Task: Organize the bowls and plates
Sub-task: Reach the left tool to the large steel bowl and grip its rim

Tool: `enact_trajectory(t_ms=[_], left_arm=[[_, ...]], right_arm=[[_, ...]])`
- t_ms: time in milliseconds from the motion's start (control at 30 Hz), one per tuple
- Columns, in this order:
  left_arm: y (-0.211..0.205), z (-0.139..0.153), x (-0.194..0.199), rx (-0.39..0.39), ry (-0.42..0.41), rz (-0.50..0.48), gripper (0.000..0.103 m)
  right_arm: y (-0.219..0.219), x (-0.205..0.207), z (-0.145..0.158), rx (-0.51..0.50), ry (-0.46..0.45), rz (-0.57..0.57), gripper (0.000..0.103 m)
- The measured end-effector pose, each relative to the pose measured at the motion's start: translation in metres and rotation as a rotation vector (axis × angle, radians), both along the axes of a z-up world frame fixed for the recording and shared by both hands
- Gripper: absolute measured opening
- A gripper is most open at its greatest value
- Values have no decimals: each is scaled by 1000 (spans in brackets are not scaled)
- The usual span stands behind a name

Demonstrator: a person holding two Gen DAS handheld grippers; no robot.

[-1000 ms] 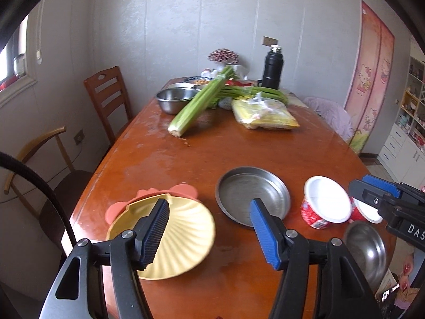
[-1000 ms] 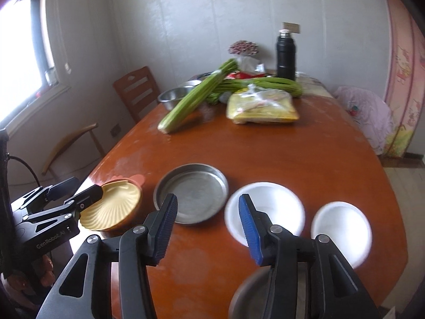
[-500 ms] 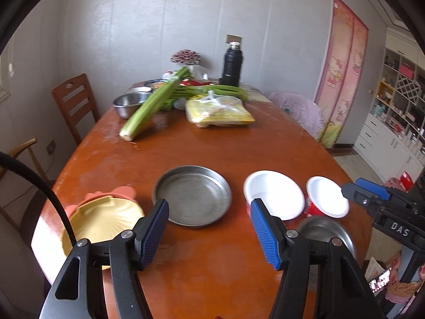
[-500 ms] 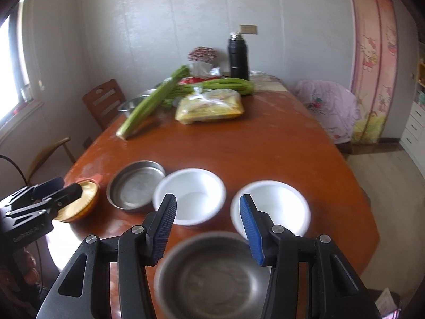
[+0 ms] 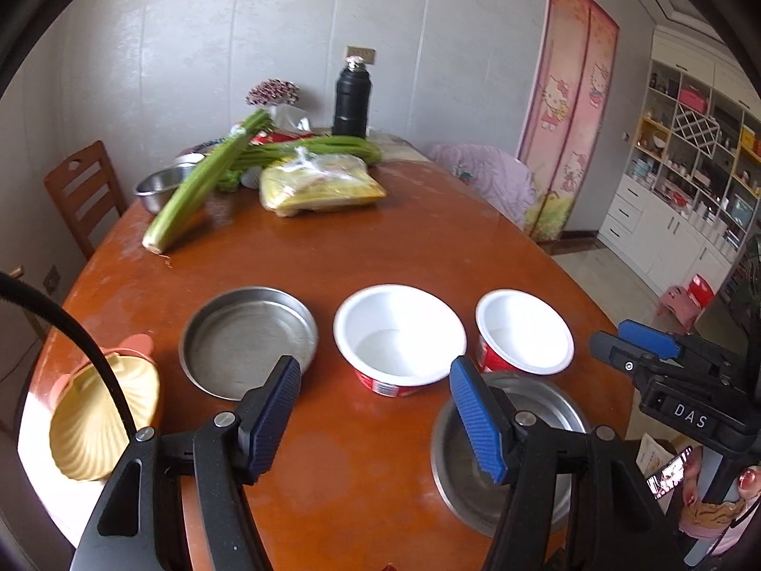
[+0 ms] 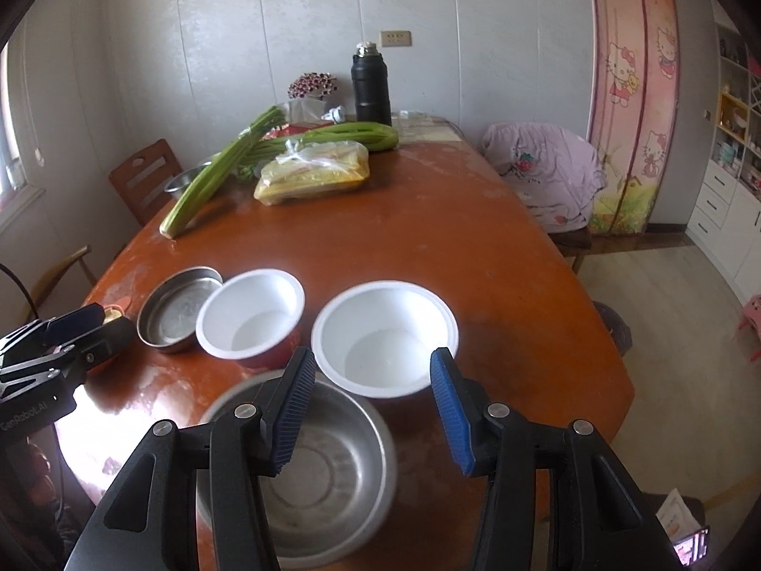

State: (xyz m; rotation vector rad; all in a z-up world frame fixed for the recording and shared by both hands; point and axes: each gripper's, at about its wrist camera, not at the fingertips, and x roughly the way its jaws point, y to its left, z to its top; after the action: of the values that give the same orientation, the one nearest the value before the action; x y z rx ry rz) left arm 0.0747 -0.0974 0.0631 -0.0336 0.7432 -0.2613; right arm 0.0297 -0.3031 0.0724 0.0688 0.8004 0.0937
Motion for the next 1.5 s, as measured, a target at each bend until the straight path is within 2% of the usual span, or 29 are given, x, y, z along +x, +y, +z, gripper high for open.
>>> enact_trajectory(t_ms=[233,600,900,1133,1267,1500], left_arm=[[-21,-17,3,13,51,-47,66],[-44,-51,8,70,138,-64,66],[-50,-77,13,78,223,-66,66],[-54,-85,18,84,241,-65,66],[-58,-89,19,86,259,-77,66],[-62,-93,22,99,267,-74,66]], right_arm=[[-8,-1,-17,5,50,18,56],[-9,0,-43,7,122,38,56],[-4,2,-69,26,187,67,56],[-2,5,-75,25,184,66,56],[1,5,-79,25,184,84,48],[7,7,-85,26,185,98,40]])
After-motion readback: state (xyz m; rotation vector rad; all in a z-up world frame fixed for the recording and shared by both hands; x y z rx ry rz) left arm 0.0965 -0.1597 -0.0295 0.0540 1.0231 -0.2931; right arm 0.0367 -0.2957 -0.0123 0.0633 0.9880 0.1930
